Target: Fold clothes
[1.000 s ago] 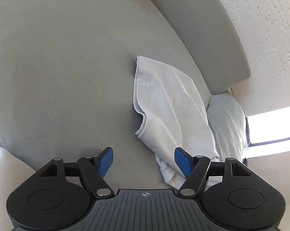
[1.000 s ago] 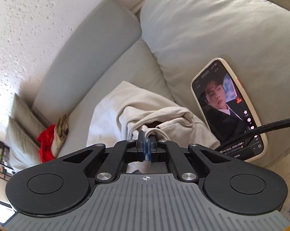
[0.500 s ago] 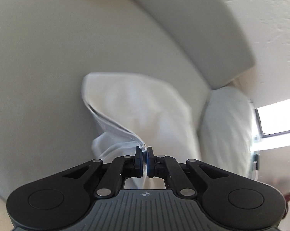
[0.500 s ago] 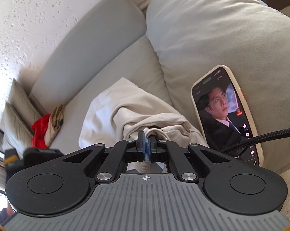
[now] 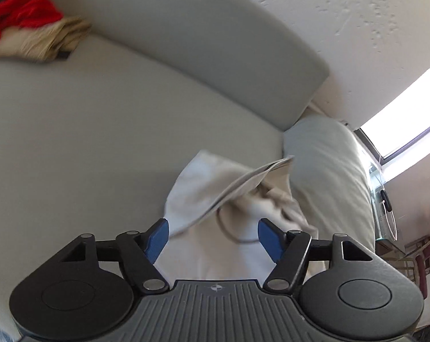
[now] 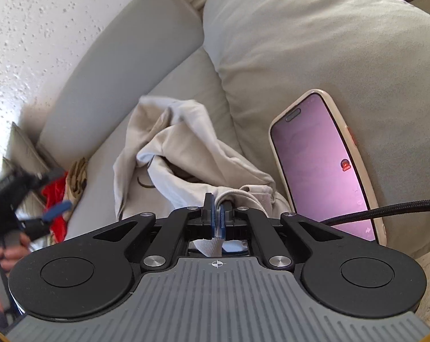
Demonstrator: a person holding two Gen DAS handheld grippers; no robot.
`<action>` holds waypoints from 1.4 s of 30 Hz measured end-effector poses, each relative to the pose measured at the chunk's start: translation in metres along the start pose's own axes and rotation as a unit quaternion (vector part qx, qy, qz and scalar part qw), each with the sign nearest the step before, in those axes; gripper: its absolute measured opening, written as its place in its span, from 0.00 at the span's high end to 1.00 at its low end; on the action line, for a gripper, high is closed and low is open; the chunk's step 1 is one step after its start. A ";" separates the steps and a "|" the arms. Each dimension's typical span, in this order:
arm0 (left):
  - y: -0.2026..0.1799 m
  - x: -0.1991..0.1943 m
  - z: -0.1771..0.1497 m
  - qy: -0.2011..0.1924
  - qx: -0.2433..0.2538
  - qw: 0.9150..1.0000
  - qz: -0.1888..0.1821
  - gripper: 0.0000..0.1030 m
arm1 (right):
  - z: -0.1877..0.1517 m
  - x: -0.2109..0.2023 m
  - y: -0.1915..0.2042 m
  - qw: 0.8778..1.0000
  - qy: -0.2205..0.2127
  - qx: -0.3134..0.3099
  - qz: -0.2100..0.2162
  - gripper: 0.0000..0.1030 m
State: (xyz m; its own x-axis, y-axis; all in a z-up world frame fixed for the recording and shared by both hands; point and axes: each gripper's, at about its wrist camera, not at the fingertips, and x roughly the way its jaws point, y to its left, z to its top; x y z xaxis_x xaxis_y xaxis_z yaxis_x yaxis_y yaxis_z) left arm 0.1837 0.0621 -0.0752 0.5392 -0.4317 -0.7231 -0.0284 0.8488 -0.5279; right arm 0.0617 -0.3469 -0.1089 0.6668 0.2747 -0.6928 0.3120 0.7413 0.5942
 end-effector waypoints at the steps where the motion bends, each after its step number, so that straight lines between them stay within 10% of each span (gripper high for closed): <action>1: 0.016 0.000 -0.011 0.013 -0.029 0.999 -0.005 0.44 | 0.000 -0.001 0.000 1.000 0.001 0.001 0.003 0.96; 7: 0.076 0.018 -0.064 0.076 -0.216 0.970 -0.084 0.58 | -0.003 -0.007 0.002 1.000 0.009 0.013 0.017 0.94; 20: 0.083 0.083 -0.043 0.041 -0.261 0.956 -0.127 0.54 | -0.004 -0.002 -0.008 0.999 0.012 0.038 0.018 0.94; 28: 0.087 0.070 -0.045 0.050 -0.262 0.956 -0.121 0.98 | -0.006 0.004 -0.017 0.998 0.013 0.058 0.013 0.94; 35: 0.051 -0.010 -0.032 -0.047 -0.179 0.974 -0.131 1.00 | -0.004 -0.019 0.000 0.998 -0.040 0.045 0.030 0.98; 42: -0.006 -0.152 -0.013 -0.214 -0.084 0.952 -0.202 1.00 | 0.023 -0.103 0.053 0.983 -0.137 0.008 0.123 0.98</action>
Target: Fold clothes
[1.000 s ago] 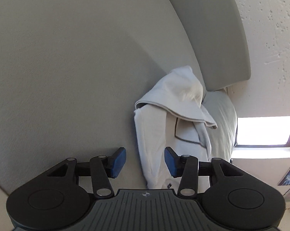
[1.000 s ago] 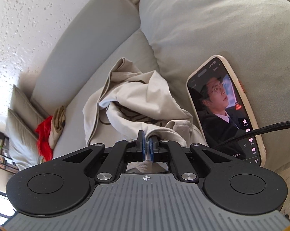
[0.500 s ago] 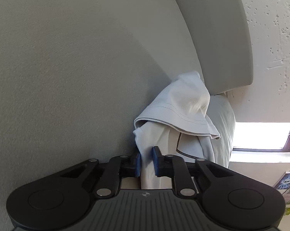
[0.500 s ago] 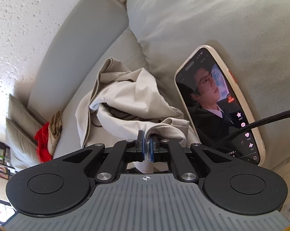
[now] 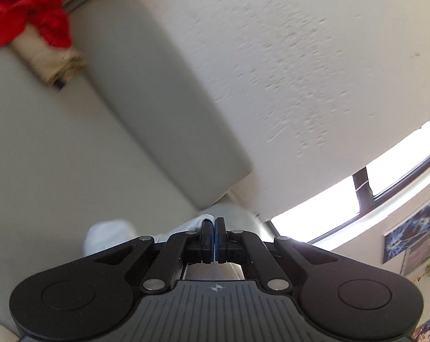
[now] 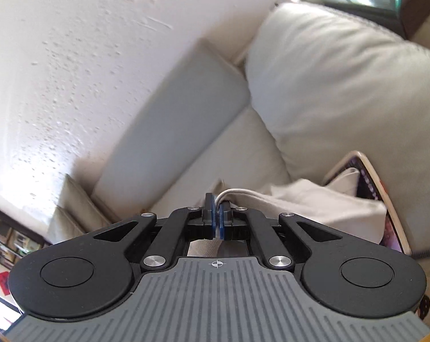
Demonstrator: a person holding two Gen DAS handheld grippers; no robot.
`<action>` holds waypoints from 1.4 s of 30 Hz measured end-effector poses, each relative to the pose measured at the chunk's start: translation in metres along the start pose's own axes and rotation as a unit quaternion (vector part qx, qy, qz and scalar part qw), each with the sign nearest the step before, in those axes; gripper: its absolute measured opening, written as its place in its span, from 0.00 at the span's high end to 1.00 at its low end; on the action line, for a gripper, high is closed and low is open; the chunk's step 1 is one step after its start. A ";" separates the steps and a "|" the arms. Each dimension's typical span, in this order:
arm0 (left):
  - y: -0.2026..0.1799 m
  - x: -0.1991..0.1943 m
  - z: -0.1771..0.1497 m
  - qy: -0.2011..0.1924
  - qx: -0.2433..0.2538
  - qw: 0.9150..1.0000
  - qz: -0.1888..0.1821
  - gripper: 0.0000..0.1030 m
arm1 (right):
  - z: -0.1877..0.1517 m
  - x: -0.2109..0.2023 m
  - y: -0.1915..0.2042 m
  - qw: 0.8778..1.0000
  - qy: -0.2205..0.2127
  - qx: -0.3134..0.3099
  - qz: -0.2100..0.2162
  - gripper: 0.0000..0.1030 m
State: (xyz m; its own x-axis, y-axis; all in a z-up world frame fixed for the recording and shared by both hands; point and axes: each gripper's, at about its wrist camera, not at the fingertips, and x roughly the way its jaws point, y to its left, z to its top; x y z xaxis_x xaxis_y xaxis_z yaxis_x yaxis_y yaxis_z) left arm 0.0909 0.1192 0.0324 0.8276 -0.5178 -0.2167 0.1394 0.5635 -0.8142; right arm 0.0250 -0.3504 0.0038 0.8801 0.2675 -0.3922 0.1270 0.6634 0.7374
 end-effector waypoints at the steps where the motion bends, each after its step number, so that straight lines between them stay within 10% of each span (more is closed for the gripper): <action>1: -0.019 -0.015 0.003 -0.029 0.020 0.999 -0.020 1.00 | 0.008 -0.016 0.019 0.999 -0.024 -0.023 0.021 0.98; 5: -0.094 -0.074 0.012 -0.142 0.102 0.980 -0.096 1.00 | 0.018 -0.094 0.098 0.974 -0.163 -0.120 0.103 0.98; 8: -0.122 -0.099 0.012 -0.159 0.126 0.977 -0.062 1.00 | 0.003 -0.132 0.140 0.945 -0.244 -0.178 0.128 0.98; 11: -0.129 -0.133 0.012 -0.195 0.122 0.969 -0.089 1.00 | -0.010 -0.149 0.160 0.936 -0.256 -0.194 0.147 0.98; 13: -0.142 -0.156 0.010 -0.247 0.189 0.948 -0.067 1.00 | -0.020 -0.161 0.167 0.923 -0.272 -0.221 0.157 0.98; 17: -0.140 -0.164 0.027 -0.236 0.178 0.953 -0.068 1.00 | -0.009 -0.139 0.178 0.957 -0.149 -0.186 0.164 0.98; 22: -0.156 -0.202 0.007 -0.310 0.227 0.917 -0.111 1.00 | -0.018 -0.171 0.188 0.921 -0.247 -0.224 0.203 0.98; 27: -0.190 -0.236 -0.022 -0.396 0.302 0.858 -0.127 1.00 | -0.025 -0.218 0.209 0.873 -0.323 -0.275 0.241 0.98; 32: -0.217 -0.245 -0.026 -0.427 0.339 0.829 -0.124 1.00 | -0.013 -0.235 0.229 0.866 -0.328 -0.280 0.251 0.98; 36: -0.222 -0.212 -0.005 -0.389 0.344 0.851 -0.079 1.00 | 0.009 -0.216 0.236 0.886 -0.291 -0.265 0.244 0.98; 42: -0.168 -0.074 0.046 -0.227 0.315 0.919 0.063 1.00 | 0.048 -0.058 0.221 0.961 -0.107 -0.214 0.140 0.98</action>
State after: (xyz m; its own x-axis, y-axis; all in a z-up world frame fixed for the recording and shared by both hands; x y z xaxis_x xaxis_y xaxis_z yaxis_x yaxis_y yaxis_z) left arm 0.0310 0.0928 0.2105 0.9804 -0.1818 0.0765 0.1964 0.9354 -0.2939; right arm 0.0245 -0.2526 0.2160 0.9324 0.3571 -0.0553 -0.2874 0.8256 0.4855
